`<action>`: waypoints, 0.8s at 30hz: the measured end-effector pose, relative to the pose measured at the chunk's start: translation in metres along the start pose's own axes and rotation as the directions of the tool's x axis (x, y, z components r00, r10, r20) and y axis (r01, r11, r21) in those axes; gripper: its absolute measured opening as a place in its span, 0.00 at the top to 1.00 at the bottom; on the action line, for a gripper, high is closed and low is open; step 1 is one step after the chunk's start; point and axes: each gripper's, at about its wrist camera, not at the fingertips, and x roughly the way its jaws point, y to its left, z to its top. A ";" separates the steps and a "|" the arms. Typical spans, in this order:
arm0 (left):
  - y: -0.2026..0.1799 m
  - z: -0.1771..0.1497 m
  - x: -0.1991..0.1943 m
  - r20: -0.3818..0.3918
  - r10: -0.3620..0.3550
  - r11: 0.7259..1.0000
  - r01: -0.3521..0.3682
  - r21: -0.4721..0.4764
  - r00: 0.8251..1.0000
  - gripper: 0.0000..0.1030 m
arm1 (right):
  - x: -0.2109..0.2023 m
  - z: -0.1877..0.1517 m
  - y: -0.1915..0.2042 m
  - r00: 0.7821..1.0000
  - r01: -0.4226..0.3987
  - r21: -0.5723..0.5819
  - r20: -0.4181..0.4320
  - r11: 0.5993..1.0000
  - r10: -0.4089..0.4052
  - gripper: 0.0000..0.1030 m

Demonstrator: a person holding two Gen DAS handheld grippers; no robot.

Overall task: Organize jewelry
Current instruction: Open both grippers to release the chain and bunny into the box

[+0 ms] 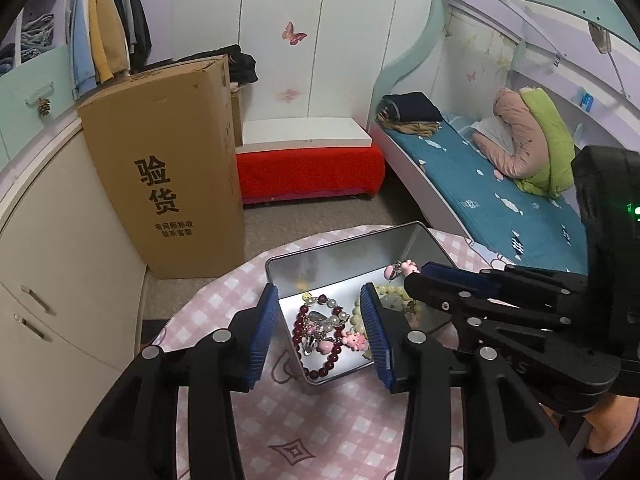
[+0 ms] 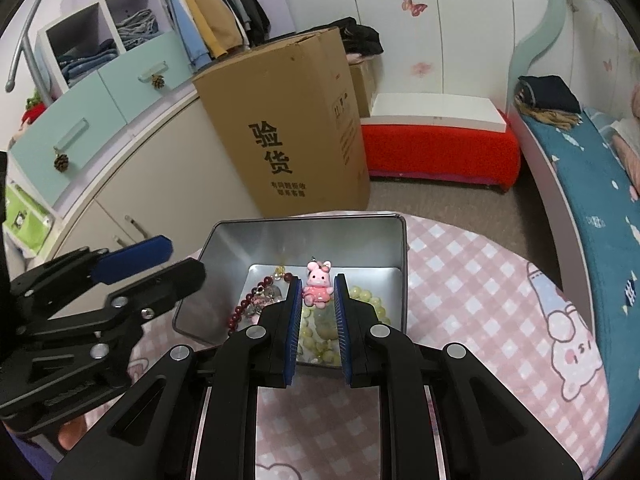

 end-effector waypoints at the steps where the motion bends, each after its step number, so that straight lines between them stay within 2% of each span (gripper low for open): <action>1: 0.001 0.000 -0.001 0.002 0.003 1.000 -0.003 -0.003 1.000 0.60 | 0.001 0.000 0.000 1.000 -0.001 0.003 -0.003 1.000 0.001 0.84; 4: 0.004 0.000 -0.002 0.007 0.016 1.000 -0.016 -0.013 1.000 0.54 | 0.006 0.000 0.000 1.000 0.001 0.005 -0.013 1.000 0.000 0.84; 13: 0.011 -0.002 -0.003 0.004 0.026 0.999 -0.026 -0.030 1.000 0.54 | 0.017 0.000 0.001 0.999 0.010 0.012 -0.031 1.000 -0.010 0.83; 17: 0.014 -0.003 -0.003 0.009 0.039 0.999 -0.039 -0.038 0.999 0.45 | 0.020 0.000 0.002 0.999 0.017 0.015 -0.041 1.000 -0.017 0.83; 24: 0.016 -0.003 -0.005 0.006 0.038 0.998 -0.038 -0.046 0.999 0.44 | 0.021 0.002 0.005 0.999 0.035 0.017 -0.040 0.999 -0.034 0.82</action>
